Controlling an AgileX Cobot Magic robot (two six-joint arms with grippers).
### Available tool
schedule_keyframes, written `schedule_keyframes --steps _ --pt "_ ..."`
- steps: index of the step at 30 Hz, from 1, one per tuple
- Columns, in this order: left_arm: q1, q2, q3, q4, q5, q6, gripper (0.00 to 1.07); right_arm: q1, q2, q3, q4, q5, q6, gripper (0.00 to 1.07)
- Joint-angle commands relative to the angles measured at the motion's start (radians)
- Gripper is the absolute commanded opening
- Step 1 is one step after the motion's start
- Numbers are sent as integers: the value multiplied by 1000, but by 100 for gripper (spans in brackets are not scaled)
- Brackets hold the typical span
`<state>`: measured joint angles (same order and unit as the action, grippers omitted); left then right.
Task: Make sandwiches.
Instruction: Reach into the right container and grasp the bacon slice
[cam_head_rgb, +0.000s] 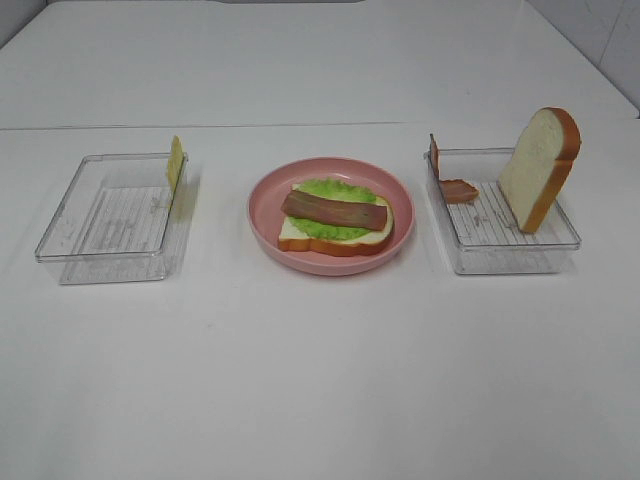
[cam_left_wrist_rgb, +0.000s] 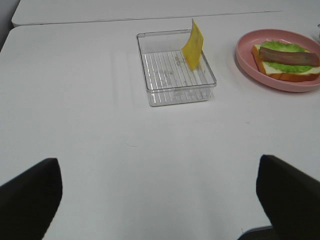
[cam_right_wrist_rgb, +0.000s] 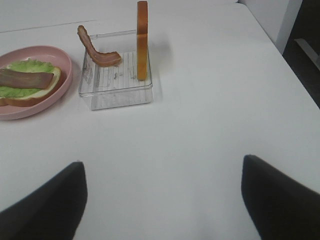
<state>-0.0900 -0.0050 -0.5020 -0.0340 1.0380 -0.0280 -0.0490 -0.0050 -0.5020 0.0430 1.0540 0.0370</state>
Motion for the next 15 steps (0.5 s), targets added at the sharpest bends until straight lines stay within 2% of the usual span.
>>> schedule_keyframes --steps 1,5,8,11,15 --pt "-4 -20 2 -10 -5 0 102 -3 -15 -2 1 -9 3 76" --pt "-4 -20 2 -10 -5 0 102 -3 -15 -2 1 -9 3 76" --pt "41 -21 2 -15 -5 0 102 -3 -15 -2 1 -9 3 76" --pt "156 -21 2 -17 -5 0 102 -3 -15 -2 1 -9 3 76" --pt "163 -22 2 -19 -5 0 102 -3 -15 -2 1 -9 3 76"
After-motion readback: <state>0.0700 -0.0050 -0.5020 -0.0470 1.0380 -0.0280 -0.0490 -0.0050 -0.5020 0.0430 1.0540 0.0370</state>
